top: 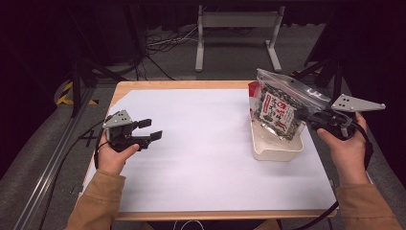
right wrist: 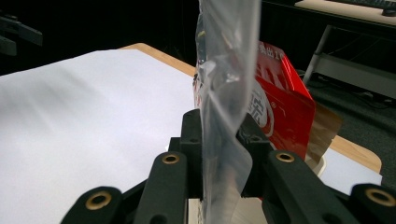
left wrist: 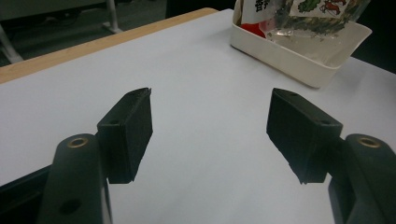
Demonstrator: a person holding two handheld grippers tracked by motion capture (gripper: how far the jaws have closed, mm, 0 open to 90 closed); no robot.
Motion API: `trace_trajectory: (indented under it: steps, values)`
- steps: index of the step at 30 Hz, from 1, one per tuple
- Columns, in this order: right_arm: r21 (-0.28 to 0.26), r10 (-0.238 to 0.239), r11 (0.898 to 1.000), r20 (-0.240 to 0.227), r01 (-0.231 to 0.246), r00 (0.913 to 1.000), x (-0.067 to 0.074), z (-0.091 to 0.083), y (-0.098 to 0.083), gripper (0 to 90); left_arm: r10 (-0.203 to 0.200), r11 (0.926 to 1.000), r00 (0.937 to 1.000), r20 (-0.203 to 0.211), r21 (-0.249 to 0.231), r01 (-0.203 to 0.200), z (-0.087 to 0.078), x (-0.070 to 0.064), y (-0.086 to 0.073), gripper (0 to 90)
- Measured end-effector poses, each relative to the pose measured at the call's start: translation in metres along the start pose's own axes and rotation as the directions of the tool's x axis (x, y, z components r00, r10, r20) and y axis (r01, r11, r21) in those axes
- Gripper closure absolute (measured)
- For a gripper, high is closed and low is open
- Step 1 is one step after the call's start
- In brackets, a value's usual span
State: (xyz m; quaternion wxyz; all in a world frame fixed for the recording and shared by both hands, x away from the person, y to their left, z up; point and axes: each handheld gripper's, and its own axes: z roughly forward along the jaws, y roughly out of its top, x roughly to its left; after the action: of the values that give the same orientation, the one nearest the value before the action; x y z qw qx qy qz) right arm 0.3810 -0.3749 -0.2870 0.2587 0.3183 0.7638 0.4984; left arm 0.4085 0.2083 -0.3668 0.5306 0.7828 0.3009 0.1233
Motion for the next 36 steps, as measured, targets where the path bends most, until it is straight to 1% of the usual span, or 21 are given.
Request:
trace_trajectory:
  steps: [1, 3, 5, 7, 9, 10, 11, 13, 14, 15, 16, 17, 20, 21, 23, 26, 28, 29, 30, 34, 36]
  values:
    - [0.002, 0.0, 1.0, 0.002, 0.0, 1.0, 0.0, -0.001, 0.0, 75.7, 0.005, 1.0, 1.0, -0.002, 0.001, -0.005, 0.0, 0.0, 0.0, 31.9]
    - [0.019, -0.006, 1.0, 0.01, 0.005, 0.9999, 0.001, -0.003, 0.001, 75.8, 0.003, 1.0, 1.0, 0.0, 0.002, -0.003, 0.0, 0.0, 0.0, 31.9]
    - [0.024, -0.006, 1.0, 0.011, 0.005, 0.9999, 0.001, -0.005, 0.002, 75.8, 0.002, 1.0, 1.0, -0.002, 0.002, -0.002, 0.0, 0.0, 0.0, 31.9]
    - [0.048, -0.012, 0.999, 0.015, 0.011, 0.9998, 0.002, -0.009, 0.005, 75.9, -0.008, 1.0, 1.0, -0.001, 0.002, 0.008, -0.001, 0.0, -0.001, 31.9]
    - [0.068, -0.016, 0.998, 0.014, 0.015, 0.9998, 0.004, -0.01, 0.007, 76.0, -0.007, 1.0, 1.0, -0.001, 0.004, 0.007, -0.001, 0.001, -0.001, 31.9]
    - [0.073, -0.016, 0.997, 0.016, 0.015, 0.9997, 0.004, -0.009, 0.008, 76.1, 0.002, 1.0, 1.0, -0.004, 0.005, -0.002, -0.001, 0.001, -0.001, 31.9]
    - [0.085, -0.013, 0.996, 0.02, 0.011, 0.9997, 0.005, -0.007, 0.007, 76.1, -0.003, 1.0, 1.0, -0.003, 0.004, 0.004, -0.001, 0.0, -0.001, 31.9]
    - [0.106, -0.021, 0.994, 0.018, 0.019, 0.9996, 0.007, -0.001, 0.006, 76.1, -0.004, 1.0, 1.0, 0.0, 0.002, 0.004, -0.001, 0.0, -0.001, 31.9]
    - [0.126, -0.028, 0.992, 0.018, 0.025, 0.9995, 0.009, 0.002, 0.005, 76.2, -0.004, 1.0, 1.0, 0.0, -0.001, 0.004, -0.001, 0.0, -0.001, 31.9]
    - [0.134, -0.033, 0.99, 0.02, 0.03, 0.9992, 0.01, 0.006, 0.004, 76.2, 0.003, 1.0, 1.0, -0.002, -0.002, -0.003, -0.001, 0.0, 0.0, 31.9]
    - [0.134, -0.037, 0.99, 0.019, 0.034, 0.9991, 0.011, 0.008, 0.004, 76.1, -0.005, 1.0, 1.0, 0.001, -0.001, 0.005, -0.001, 0.0, -0.001, 31.9]
    - [0.136, -0.04, 0.99, 0.019, 0.037, 0.999, 0.011, 0.009, 0.005, 76.2, -0.003, 1.0, 1.0, -0.001, -0.001, 0.003, -0.001, 0.001, -0.001, 31.9]
    - [0.139, -0.029, 0.99, 0.02, 0.026, 0.9994, 0.01, 0.01, 0.004, 76.1, -0.007, 1.0, 1.0, -0.001, 0.002, 0.007, 0.0, 0.0, -0.001, 31.9]
    - [0.138, -0.027, 0.99, 0.02, 0.024, 0.9995, 0.009, 0.01, 0.003, 76.2, -0.002, 1.0, 1.0, -0.002, 0.002, 0.002, 0.0, 0.001, -0.001, 31.9]
    - [0.145, -0.023, 0.989, 0.02, 0.019, 0.9996, 0.009, 0.012, 0.002, 76.2, -0.01, 0.9999, 0.9999, 0.002, 0.006, 0.01, 0.001, 0.0, -0.001, 31.9]
    - [0.18, -0.014, 0.984, 0.023, 0.009, 0.9996, 0.008, 0.018, -0.004, 76.1, -0.003, 0.9999, 1.0, 0.002, 0.012, 0.003, 0.002, 0.0, -0.001, 31.7]
    - [0.188, -0.005, 0.982, 0.027, -0.001, 0.9996, 0.007, 0.02, -0.007, 76.1, -0.004, 1.0, 1.0, 0.004, 0.009, 0.004, 0.002, 0.0, -0.001, 31.7]
    - [0.185, 0.008, 0.983, 0.027, -0.013, 0.9996, 0.005, 0.019, -0.01, 76.1, -0.009, 0.9999, 1.0, 0.004, 0.007, 0.009, 0.002, -0.001, -0.001, 31.7]
    - [0.179, 0.03, 0.983, 0.027, -0.035, 0.9992, 0.001, 0.017, -0.014, 76.1, 0.001, 1.0, 1.0, 0.001, 0.007, -0.001, 0.002, 0.0, -0.001, 31.7]
    - [0.151, 0.051, 0.987, 0.017, -0.053, 0.9986, -0.003, 0.014, -0.022, 75.8, -0.005, 0.9999, 1.0, 0.003, 0.012, 0.005, 0.0, -0.001, -0.002, 31.6]
    - [0.134, 0.064, 0.989, 0.016, -0.066, 0.9978, -0.005, 0.014, -0.023, 75.5, -0.007, 0.9999, 1.0, -0.007, 0.015, 0.007, -0.001, 0.0, -0.003, 31.5]
